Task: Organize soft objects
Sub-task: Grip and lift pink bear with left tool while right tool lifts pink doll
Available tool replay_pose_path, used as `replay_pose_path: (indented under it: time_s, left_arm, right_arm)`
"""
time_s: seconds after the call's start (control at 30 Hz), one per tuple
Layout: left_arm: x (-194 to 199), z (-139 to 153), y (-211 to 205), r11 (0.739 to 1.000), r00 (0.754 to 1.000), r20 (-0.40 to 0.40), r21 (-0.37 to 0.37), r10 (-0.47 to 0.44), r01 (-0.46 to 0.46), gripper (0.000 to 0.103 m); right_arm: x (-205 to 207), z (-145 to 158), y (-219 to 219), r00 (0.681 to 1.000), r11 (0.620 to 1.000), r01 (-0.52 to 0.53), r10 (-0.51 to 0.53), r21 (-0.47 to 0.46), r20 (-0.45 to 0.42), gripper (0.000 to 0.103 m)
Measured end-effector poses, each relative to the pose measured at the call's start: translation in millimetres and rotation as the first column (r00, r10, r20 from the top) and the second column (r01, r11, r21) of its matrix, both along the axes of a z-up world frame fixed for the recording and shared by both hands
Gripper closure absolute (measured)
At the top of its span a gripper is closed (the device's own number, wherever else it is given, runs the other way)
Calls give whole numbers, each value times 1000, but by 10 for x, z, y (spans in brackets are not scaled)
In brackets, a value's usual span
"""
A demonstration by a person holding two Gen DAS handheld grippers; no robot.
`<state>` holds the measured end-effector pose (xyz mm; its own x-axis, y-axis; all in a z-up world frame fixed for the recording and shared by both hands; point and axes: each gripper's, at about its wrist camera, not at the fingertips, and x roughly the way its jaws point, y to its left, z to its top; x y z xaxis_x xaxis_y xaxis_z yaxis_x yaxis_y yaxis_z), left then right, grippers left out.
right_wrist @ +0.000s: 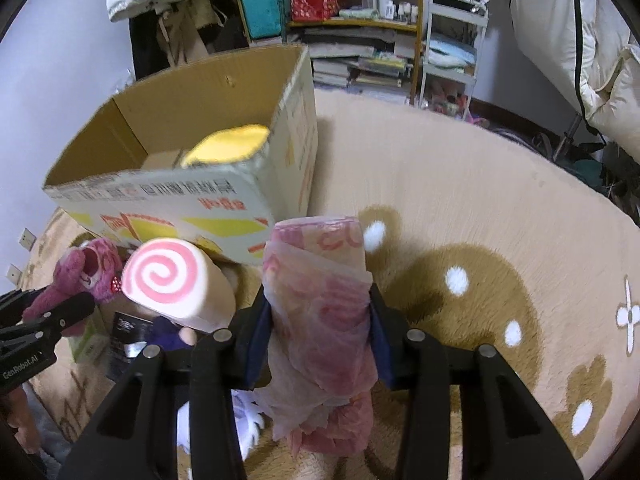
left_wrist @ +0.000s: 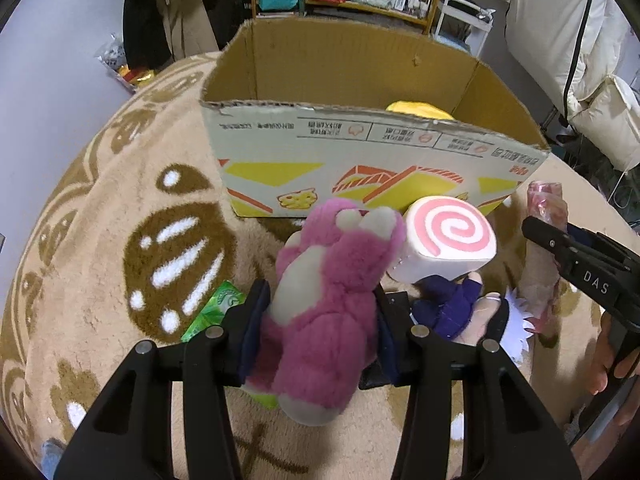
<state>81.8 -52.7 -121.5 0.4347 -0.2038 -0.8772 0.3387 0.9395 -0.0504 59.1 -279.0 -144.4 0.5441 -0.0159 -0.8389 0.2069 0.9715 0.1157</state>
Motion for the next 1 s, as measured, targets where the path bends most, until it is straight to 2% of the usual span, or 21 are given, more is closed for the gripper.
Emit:
replay_pose_path:
  time_s: [0.27, 0.43, 0.6, 0.77, 0.9, 1.0]
  left_arm:
    - [-144, 188, 67, 999, 998, 53, -20, 27, -26, 57]
    - [-194, 336, 171, 997, 994, 88, -53, 63, -59, 57]
    - [-242, 489, 246, 993, 984, 150, -75, 96, -86, 57]
    - [-339, 712, 313, 989, 959, 253, -109, 126, -101, 57]
    - [-434, 899, 328, 988, 921, 362, -112, 142, -109, 57]
    - [-458, 986, 336, 987, 904, 401, -120, 146, -106, 57]
  right_arm:
    - [-138, 308, 53, 994, 1000, -10, 11, -11, 108, 61]
    - [-205, 477, 118, 986, 1000, -26, 27, -11, 163, 83]
    - [-247, 580, 135, 977, 999, -47, 48, -7, 207, 85]
    - [-325, 745, 178, 963, 998, -60, 64, -23, 264, 85]
    - [-422, 920, 231, 941, 997, -63, 74, -42, 331, 85]
    - [-470, 1042, 256, 922, 997, -59, 77, -58, 379, 85]
